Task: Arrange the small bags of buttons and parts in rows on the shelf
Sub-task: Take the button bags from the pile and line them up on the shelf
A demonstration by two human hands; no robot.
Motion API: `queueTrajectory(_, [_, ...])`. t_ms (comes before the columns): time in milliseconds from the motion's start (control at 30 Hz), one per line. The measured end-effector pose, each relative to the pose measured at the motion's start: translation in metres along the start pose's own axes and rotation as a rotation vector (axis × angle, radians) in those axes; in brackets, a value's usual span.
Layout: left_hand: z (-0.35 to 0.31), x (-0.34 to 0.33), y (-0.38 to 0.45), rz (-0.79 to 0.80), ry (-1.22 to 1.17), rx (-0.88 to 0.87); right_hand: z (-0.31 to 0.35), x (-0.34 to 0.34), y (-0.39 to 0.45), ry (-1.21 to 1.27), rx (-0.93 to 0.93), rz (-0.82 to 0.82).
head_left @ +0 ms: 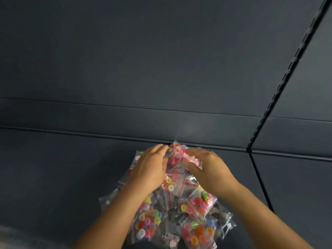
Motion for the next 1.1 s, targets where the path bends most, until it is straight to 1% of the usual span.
queueTrajectory(67, [0.009,-0.001,0.011,0.014,0.002,0.022,0.000,-0.003,0.012,-0.004,-0.017,-0.001])
queueTrajectory(133, [0.015,-0.005,0.022,0.070,0.003,0.018,0.003,-0.009,0.022,-0.019,-0.054,0.027])
queueTrajectory(267, [0.021,-0.014,0.037,0.135,0.062,-0.051,0.000,-0.018,0.036,-0.007,-0.139,0.003])
queueTrajectory(433, [0.020,-0.007,0.040,0.074,0.070,-0.080,-0.008,-0.026,0.043,0.139,-0.231,0.030])
queueTrajectory(533, [0.024,0.005,0.038,-0.004,0.031,-0.079,-0.011,-0.025,0.046,0.282,-0.243,-0.014])
queueTrajectory(600, [0.027,0.013,0.035,-0.067,-0.047,-0.094,-0.012,-0.023,0.046,0.349,-0.229,-0.064])
queueTrajectory(667, [0.028,0.021,0.030,-0.109,-0.177,-0.119,-0.013,-0.022,0.046,0.443,-0.212,-0.103])
queueTrajectory(767, [0.030,0.028,0.024,-0.104,-0.447,-0.100,-0.010,-0.018,0.041,0.622,-0.185,-0.140])
queueTrajectory(833, [0.029,0.031,0.021,-0.107,-0.594,-0.092,-0.007,-0.013,0.037,0.699,-0.169,-0.175])
queueTrajectory(933, [0.018,0.031,0.017,-0.055,-0.727,-0.120,0.002,-0.001,0.031,0.699,-0.116,-0.214])
queueTrajectory(1033, [0.002,0.031,0.015,0.018,-0.733,-0.165,0.012,0.011,0.023,0.587,-0.051,-0.217])
queueTrajectory(1100, [-0.008,0.030,0.013,0.066,-0.743,-0.188,0.014,0.017,0.016,0.589,-0.036,-0.224])
Point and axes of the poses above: each hand's wrist, its own y-axis towards the middle knuckle, its own x-axis out of the back of the hand, z = x × y, the point moved 7 cm from there along y, towards the middle knuckle, and after that the axes turned 12 degrees about z, right-handed, at the moved point
